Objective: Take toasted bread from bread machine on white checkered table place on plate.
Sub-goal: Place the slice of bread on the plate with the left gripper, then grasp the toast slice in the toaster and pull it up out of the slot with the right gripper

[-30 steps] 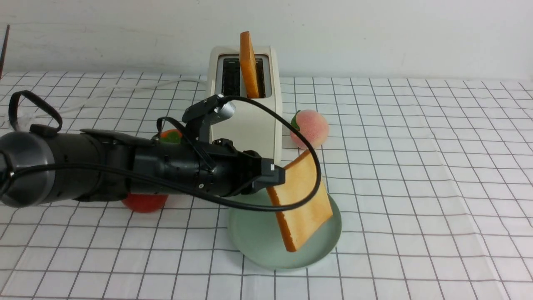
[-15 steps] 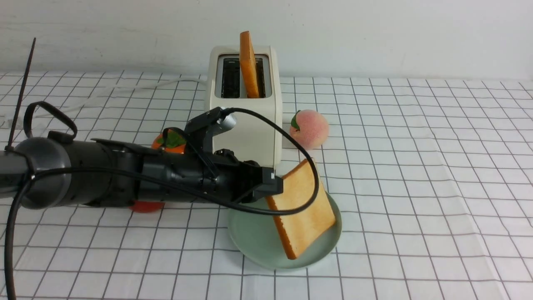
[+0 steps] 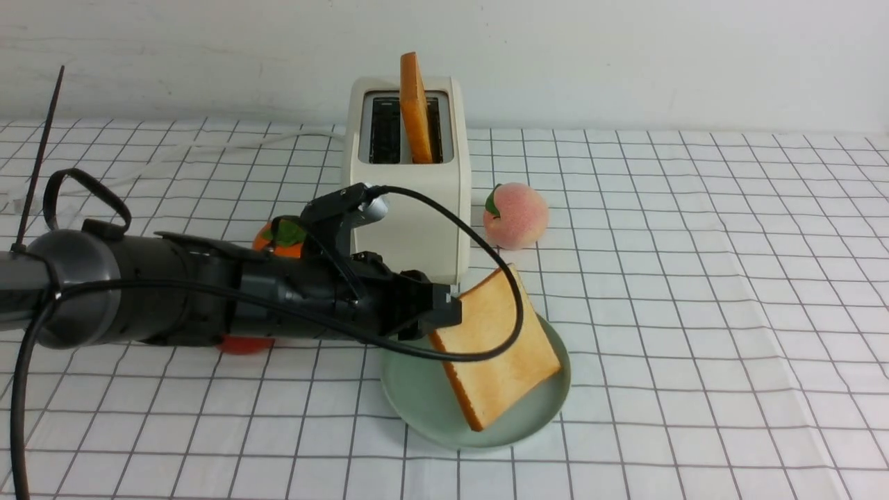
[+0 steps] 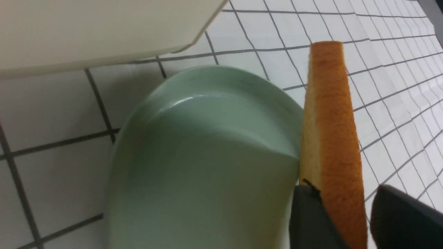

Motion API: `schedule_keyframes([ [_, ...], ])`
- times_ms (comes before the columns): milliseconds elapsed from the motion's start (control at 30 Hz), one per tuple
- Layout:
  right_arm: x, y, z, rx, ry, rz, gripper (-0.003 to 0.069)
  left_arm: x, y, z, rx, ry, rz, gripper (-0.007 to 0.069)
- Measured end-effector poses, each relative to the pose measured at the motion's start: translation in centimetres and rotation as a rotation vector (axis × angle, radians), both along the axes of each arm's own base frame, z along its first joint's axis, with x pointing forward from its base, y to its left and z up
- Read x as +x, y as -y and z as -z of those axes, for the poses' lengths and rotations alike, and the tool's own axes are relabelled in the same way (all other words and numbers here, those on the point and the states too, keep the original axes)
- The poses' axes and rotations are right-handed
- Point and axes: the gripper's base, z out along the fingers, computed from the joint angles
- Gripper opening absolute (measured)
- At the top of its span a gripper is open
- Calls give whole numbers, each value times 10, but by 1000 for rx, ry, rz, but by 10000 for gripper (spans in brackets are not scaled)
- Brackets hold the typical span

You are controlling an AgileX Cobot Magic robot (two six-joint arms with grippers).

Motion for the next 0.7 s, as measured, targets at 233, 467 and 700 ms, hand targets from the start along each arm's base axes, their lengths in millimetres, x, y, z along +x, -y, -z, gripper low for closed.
schedule_keyframes([
  [233, 0, 0, 0, 0, 0, 0, 240, -5, -3, -20, 29, 77, 26, 495],
  [467, 0, 0, 0, 0, 0, 0, 240, -20, -14, -71, 89, 266, 34, 530],
  [700, 0, 0, 0, 0, 0, 0, 240, -63, -24, -147, 31, 500, 46, 327],
])
